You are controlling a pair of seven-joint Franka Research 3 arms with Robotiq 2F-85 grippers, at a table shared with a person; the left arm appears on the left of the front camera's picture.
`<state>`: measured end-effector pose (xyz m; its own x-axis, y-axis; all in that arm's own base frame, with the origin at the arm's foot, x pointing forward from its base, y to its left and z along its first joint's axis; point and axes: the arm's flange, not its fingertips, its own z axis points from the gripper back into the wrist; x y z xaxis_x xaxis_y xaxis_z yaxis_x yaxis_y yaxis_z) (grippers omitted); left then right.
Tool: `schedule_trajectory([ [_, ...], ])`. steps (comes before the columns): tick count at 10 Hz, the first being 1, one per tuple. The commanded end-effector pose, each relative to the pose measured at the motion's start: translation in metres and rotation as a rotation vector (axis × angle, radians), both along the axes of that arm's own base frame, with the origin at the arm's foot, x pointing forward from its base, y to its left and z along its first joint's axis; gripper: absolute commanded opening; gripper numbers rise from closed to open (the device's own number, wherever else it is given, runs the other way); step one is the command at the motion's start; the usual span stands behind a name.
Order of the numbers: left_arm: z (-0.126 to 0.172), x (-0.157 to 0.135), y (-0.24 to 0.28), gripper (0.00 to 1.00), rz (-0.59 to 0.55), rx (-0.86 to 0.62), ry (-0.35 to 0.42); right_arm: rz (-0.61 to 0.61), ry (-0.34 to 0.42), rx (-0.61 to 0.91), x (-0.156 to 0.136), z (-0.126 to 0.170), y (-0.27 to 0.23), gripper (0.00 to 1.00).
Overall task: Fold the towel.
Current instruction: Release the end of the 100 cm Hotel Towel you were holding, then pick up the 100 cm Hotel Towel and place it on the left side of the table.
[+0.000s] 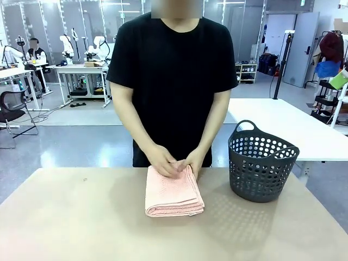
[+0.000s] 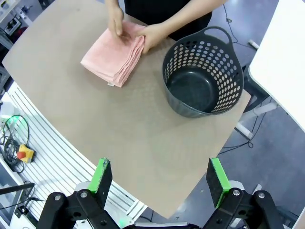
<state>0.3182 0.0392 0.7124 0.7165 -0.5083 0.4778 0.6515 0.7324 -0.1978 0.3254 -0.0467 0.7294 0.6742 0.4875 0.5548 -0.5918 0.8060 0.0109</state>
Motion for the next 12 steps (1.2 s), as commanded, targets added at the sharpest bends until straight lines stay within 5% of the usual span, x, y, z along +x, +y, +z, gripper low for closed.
schedule_trajectory([
  [1,0.0000,-0.0003,-0.0008,1.00,0.014,0.012,-0.002,-0.008,0.002,-0.005,0.0003,-0.0008,-0.0002,1.00],
  [12,0.0000,-0.0003,-0.0008,1.00,0.014,0.012,-0.002,-0.008,0.002,-0.005,0.0003,-0.0008,-0.0002,1.00],
])
